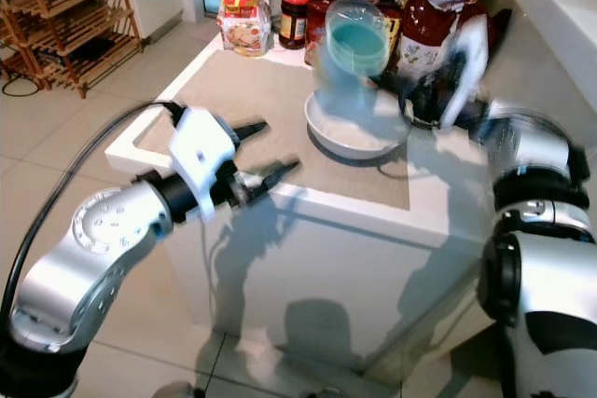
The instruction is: Setting the table
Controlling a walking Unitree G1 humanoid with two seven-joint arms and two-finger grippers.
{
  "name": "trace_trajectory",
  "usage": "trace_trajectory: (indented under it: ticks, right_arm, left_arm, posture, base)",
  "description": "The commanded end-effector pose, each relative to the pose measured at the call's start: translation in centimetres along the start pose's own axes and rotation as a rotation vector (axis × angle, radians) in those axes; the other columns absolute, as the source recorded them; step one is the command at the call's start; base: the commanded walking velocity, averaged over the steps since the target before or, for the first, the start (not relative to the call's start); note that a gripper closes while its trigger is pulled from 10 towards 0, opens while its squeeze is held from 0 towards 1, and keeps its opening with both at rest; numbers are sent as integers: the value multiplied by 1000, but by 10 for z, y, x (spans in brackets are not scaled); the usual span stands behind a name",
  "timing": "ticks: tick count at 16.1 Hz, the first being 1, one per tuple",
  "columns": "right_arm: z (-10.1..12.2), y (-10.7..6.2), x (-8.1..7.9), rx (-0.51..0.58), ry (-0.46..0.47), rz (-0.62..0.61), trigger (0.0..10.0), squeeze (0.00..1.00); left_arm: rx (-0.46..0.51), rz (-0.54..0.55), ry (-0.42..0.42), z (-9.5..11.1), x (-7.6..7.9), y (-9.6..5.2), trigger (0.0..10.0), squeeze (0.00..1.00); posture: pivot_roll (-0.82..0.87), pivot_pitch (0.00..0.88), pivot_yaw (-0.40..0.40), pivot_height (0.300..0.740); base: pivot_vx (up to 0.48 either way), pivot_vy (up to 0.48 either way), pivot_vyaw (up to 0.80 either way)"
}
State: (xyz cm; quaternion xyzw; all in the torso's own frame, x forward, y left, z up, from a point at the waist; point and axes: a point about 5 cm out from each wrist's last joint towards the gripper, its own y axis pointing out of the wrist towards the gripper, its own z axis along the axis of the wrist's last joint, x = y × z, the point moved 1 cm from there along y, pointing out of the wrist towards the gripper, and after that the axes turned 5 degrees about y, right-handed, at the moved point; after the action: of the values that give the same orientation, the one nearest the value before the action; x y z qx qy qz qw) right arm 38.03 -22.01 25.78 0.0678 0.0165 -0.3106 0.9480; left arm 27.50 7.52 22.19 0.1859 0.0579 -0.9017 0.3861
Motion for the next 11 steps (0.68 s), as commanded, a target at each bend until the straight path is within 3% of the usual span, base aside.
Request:
trace_trajectory:
  ticks: [1,2,3,4,6,11]
  right_arm:
    - [4,3,-9,29,-69,-5,0,0]
    - [1,7,-25,64,-111,-49,0,0]
    - [-1,9,-41,104,-126,-73,2902,0]
    - [-3,10,-52,134,-129,-79,10000,0]
    - [-8,8,-85,258,-116,-164,10000,0]
    - [-20,0,-121,297,-137,-407,10000,0]
  left_arm:
    - [2,122,-14,-1,-14,-1,10000,0]
    - [1,184,-27,-4,-17,-3,10000,0]
    - [-5,210,-27,-5,-17,-6,10000,0]
    - [-7,225,-34,-6,-17,-8,10000,0]
    - [-14,231,-25,-9,-16,-10,10000,0]
    - [-31,267,-3,-11,-19,-9,10000,0]
  posture:
    - [62,0,-68,740]
    - [58,0,-56,740]
    - [55,0,-45,740]
    - [51,0,-40,740]
    - [46,4,-34,740]
    - [42,27,-50,740]
  base:
    - [0,0,0]
    - [0,0,0]
    - [0,0,0]
    - [0,0,0]
    - [0,0,0]
    - [-277,0,0]
